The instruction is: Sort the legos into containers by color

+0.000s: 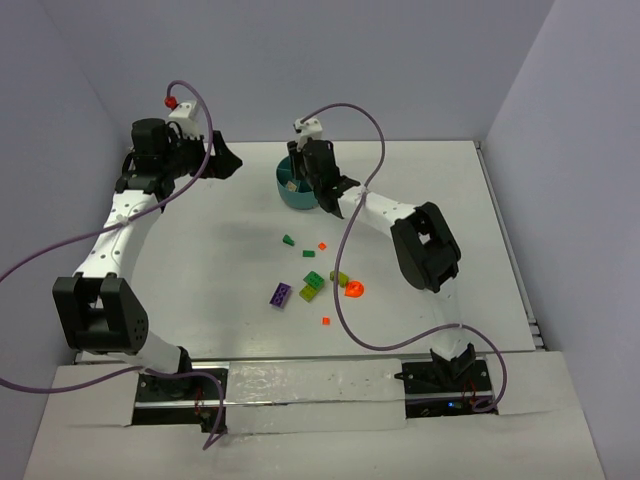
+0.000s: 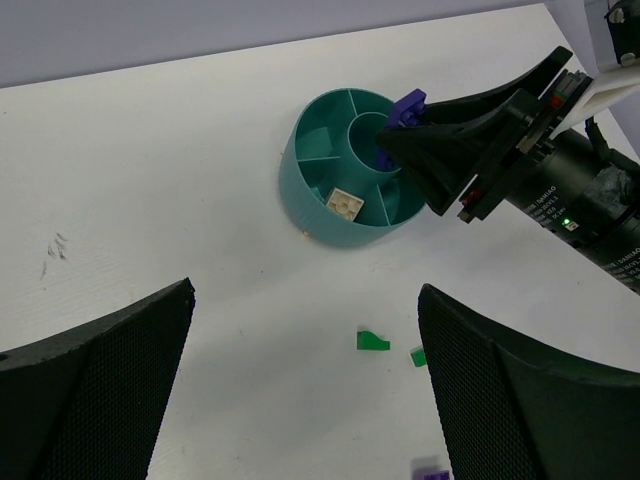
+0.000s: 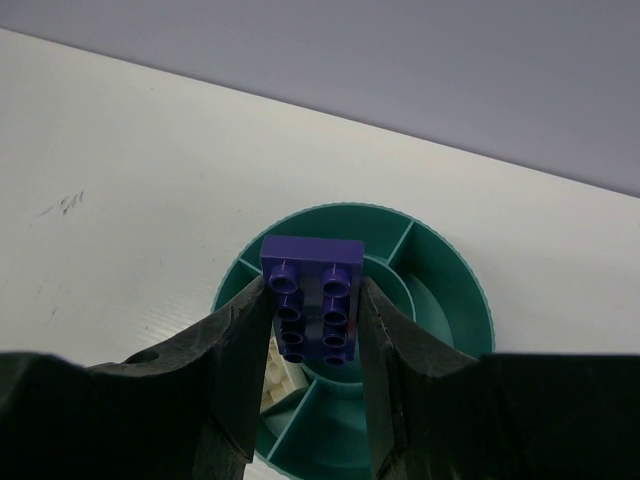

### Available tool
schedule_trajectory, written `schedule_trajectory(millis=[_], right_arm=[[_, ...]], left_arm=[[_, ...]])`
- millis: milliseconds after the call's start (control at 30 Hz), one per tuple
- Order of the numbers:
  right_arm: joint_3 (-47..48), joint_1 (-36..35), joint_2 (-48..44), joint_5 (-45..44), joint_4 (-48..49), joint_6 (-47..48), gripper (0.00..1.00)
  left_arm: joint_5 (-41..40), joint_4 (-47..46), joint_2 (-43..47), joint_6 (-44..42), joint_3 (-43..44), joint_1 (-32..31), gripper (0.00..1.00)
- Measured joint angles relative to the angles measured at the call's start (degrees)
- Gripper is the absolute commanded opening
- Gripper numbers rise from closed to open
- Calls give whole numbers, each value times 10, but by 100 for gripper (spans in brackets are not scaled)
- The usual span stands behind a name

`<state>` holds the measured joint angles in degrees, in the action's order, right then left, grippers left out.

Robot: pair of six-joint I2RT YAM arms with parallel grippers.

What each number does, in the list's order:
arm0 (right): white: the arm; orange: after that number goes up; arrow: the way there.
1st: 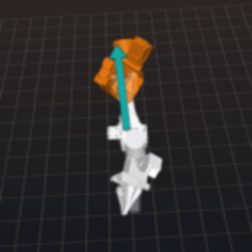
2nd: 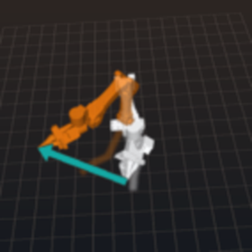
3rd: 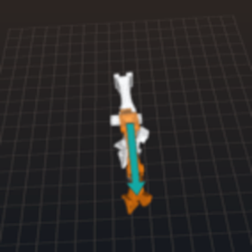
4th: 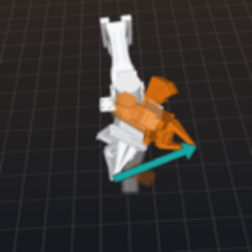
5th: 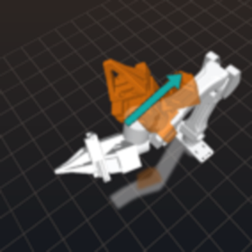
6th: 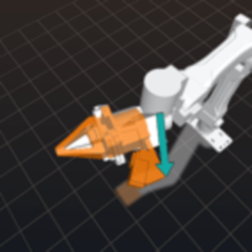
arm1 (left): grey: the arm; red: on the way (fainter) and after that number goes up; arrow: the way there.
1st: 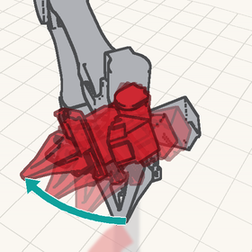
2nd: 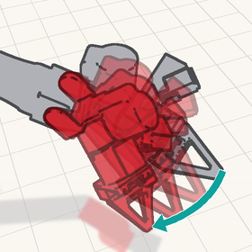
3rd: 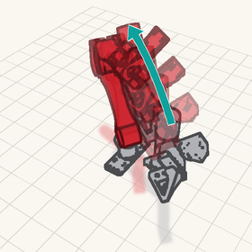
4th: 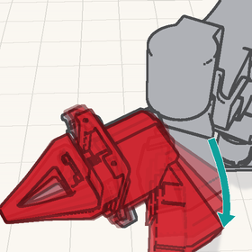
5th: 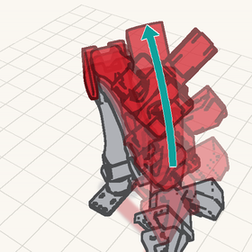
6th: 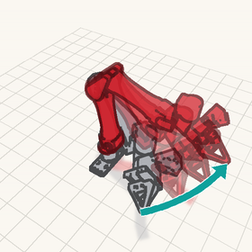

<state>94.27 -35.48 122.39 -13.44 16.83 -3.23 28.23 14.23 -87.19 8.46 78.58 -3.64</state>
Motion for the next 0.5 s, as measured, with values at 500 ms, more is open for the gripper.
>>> schedule_trajectory(millis=[500], right_arm=[[7, 17, 8, 0, 6, -1, 17]], left_arm=[[-6, 6, -3, -1, 0, 0, 99]])
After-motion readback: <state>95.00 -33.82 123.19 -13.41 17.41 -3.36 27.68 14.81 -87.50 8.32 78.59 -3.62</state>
